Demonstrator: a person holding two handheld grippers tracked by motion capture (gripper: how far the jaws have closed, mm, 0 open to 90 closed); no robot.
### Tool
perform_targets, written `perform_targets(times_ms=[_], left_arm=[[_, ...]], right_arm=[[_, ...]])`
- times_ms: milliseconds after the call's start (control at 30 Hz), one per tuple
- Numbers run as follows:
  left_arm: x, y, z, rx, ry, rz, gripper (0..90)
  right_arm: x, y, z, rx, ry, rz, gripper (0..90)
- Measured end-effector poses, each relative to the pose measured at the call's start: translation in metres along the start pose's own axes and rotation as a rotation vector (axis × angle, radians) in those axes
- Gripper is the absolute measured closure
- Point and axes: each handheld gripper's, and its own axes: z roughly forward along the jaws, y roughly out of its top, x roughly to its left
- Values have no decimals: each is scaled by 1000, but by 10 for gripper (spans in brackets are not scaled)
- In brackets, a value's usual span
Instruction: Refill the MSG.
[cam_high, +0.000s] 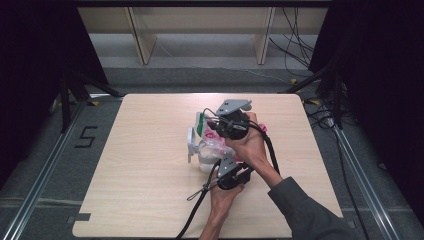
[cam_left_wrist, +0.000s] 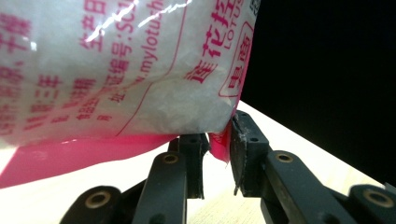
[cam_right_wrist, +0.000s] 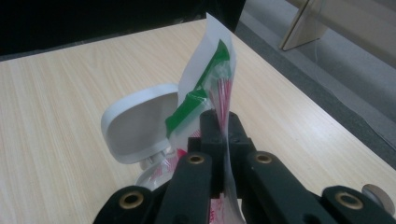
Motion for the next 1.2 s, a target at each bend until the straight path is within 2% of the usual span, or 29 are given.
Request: perform_targets(times_ms=[67, 100, 167, 200, 233, 267, 333, 467, 567, 633, 667, 733, 833, 933, 967, 1000, 1067, 1133, 1200], left_arm=[[0, 1, 0, -3, 1, 4, 754], [0, 1, 0, -4, 2, 8, 754], [1, 1, 0, -2, -1, 12, 754], [1, 1, 0, -3, -3, 10, 754], [1, 1, 0, -6, -1, 10, 754], [1, 1, 0, -6, -1, 11, 754], [2, 2, -1, -8, 0, 13, 755], [2, 1, 0, -17, -5, 6, 755], [2, 2, 0, -17, -6, 3, 755], [2, 2, -1, -10, 4, 4, 755], [2, 2, 0, -18, -6, 5, 755], [2, 2, 0, -15, -5, 8, 755], [2, 1, 0, -13, -3, 10, 755], [2, 2, -1, -11, 0, 15, 755], [2, 1, -1, -9, -1, 16, 755], [2, 1, 0, -11, -1, 15, 755], [1, 2, -1, -1, 12, 17, 755], [2, 1, 0, -13, -4, 13, 755], [1, 1, 0, -16, 0, 12, 755]], right_arm=[[1, 1, 0, 10, -1, 2, 900], [1, 1, 0, 1, -7, 19, 900], [-2, 1, 1, -15, -15, -11, 900], [0, 2, 1, 2, 2, 6, 900], [0, 1, 2, 2, 1, -6, 900], [1, 2, 1, 12, -8, 11, 900], [0, 2, 1, -4, -6, 3, 900], [2, 3, 2, 17, 0, 17, 900], [0, 4, 1, 3, 2, 2, 900], [1, 4, 3, 8, -5, 11, 900], [2, 4, 2, 11, -5, 21, 900], [0, 4, 1, 6, 1, 8, 900], [2, 3, 2, 11, 2, 15, 900], [-1, 4, 1, -4, 1, -1, 900], [0, 3, 0, -2, 1, 17, 900], [-1, 3, 0, 5, 7, 4, 900], [1, 3, 0, 4, -3, 14, 900], [-1, 4, 0, -3, -1, 0, 900], [1, 3, 1, 4, -7, 18, 900]])
